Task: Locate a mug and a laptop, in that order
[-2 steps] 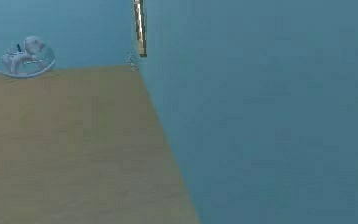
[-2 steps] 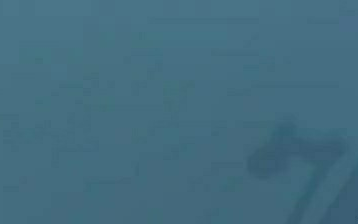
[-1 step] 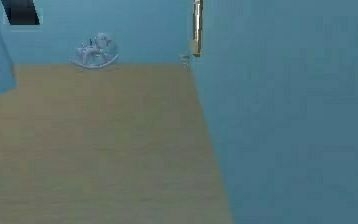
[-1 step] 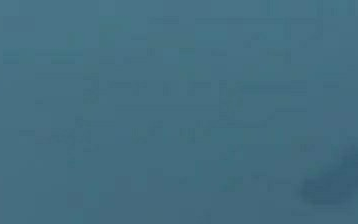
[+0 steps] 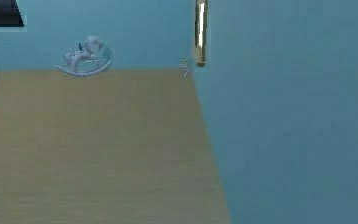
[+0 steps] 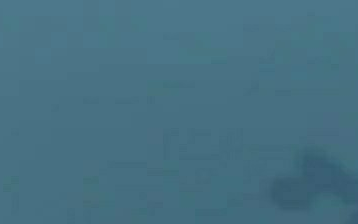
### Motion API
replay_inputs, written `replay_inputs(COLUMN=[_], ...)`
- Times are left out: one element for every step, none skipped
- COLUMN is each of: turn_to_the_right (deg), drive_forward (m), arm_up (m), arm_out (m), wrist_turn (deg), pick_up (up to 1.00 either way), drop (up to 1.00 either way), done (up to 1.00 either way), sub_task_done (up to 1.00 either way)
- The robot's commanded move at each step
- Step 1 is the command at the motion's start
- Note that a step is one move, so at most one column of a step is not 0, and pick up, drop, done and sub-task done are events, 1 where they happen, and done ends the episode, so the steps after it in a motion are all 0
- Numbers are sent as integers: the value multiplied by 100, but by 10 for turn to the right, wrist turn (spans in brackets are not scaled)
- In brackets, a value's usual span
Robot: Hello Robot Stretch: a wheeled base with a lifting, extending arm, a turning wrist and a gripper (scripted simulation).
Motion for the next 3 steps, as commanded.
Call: replay_inputs(turn_to_the_right=[-360,0,-30], drive_forward=[0,100,0], arm_up=[0,0,0], arm_out=[0,0,0], wrist_turn=[0,0,0], pick_up=[0,0,0], drop=[0,0,0], done=[0,0,0], sub_task_done=[0,0,0])
